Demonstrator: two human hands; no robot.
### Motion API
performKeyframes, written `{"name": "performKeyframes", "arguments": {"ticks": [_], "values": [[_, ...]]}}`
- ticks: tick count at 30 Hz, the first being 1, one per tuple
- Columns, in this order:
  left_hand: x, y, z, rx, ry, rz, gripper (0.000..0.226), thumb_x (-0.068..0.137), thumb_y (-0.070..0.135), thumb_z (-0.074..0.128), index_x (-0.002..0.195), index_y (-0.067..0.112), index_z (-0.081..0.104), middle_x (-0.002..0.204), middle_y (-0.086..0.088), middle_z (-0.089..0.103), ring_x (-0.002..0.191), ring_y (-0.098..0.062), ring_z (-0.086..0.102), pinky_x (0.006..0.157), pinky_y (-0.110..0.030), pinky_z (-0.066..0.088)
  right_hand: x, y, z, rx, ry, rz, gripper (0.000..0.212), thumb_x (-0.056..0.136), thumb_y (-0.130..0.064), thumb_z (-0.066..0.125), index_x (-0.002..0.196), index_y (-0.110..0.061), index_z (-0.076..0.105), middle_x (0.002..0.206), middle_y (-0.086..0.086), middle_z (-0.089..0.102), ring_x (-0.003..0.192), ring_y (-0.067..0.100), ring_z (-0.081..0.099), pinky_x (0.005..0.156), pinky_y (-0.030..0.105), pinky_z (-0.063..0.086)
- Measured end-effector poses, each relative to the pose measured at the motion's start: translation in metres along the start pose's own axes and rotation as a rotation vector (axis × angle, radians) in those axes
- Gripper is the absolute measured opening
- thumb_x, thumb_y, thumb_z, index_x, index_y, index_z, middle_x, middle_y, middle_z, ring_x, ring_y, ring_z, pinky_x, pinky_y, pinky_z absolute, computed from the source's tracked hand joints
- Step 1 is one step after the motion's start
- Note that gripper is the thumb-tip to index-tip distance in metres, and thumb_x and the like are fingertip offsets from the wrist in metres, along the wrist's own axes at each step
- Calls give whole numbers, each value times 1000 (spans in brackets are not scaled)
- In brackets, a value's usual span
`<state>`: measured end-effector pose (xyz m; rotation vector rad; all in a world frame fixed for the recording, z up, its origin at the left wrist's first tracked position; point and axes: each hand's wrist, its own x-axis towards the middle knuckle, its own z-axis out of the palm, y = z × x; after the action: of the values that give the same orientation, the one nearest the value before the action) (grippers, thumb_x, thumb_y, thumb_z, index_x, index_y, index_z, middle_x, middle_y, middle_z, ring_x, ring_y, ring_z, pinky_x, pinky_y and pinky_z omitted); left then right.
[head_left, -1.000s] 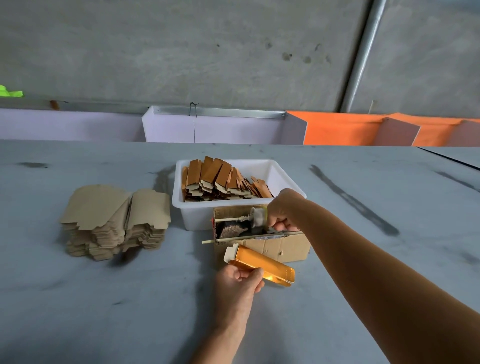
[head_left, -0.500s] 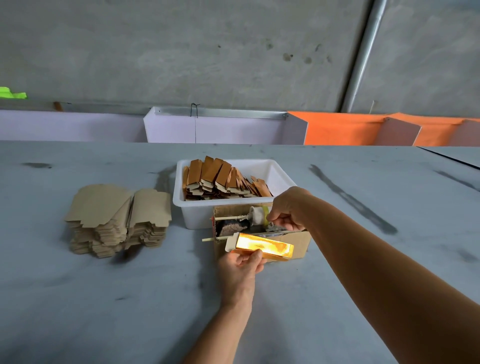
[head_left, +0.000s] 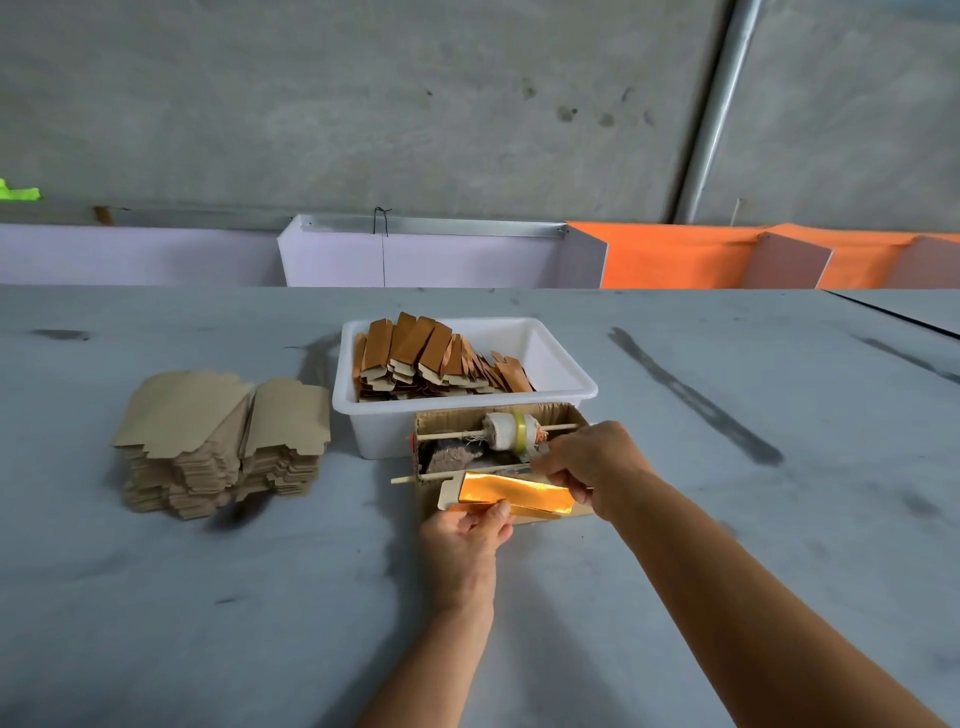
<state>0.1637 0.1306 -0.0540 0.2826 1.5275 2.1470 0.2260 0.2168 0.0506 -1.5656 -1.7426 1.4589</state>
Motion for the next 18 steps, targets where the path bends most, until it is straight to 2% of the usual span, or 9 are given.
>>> {"name": "performKeyframes", "arguments": {"ticks": [3, 7, 10, 13, 18], "values": [[0, -1, 0, 18, 4, 3, 20, 78, -5, 70, 67, 10, 63, 55, 2, 68, 54, -12, 68, 55, -20, 56, -5, 9, 1, 32, 7, -10, 9, 72, 0, 75, 77, 1, 67, 51, 5, 52, 41, 11, 40, 37, 17, 32], [0, -1, 0, 20, 5, -3, 18, 78, -5, 69, 68, 9, 63, 61, 0, 69, 56, -12, 69, 55, -19, 56, -10, 18, 2, 83, 11, -36, 8, 76, -5, 75, 75, -1, 67, 55, 5, 55, 47, 12, 46, 41, 20, 36], [-1, 0, 1, 0, 3, -17, 13, 78, -6, 68, 72, 4, 63, 60, 0, 68, 55, -12, 69, 55, -19, 56, -14, 23, 1, 115, -1, -58, 21, 74, -1, 76, 61, -7, 61, 58, 7, 55, 50, 13, 48, 44, 21, 37], [-1, 1, 1, 15, 11, -16, 18, 78, -5, 69, 67, 8, 62, 61, 1, 69, 57, -13, 69, 56, -20, 56, -17, 26, 2, 126, 8, -80, 27, 73, 1, 75, 54, -8, 59, 58, 7, 55, 52, 14, 49, 45, 22, 38], [-2, 1, 0, 57, 18, -19, 18, 79, -2, 70, 67, 9, 62, 69, -8, 69, 61, -16, 70, 60, -24, 58, -19, 28, 3, 133, 7, -99, 30, 72, 3, 75, 52, -9, 57, 57, 8, 55, 53, 16, 49, 44, 23, 36]]}}
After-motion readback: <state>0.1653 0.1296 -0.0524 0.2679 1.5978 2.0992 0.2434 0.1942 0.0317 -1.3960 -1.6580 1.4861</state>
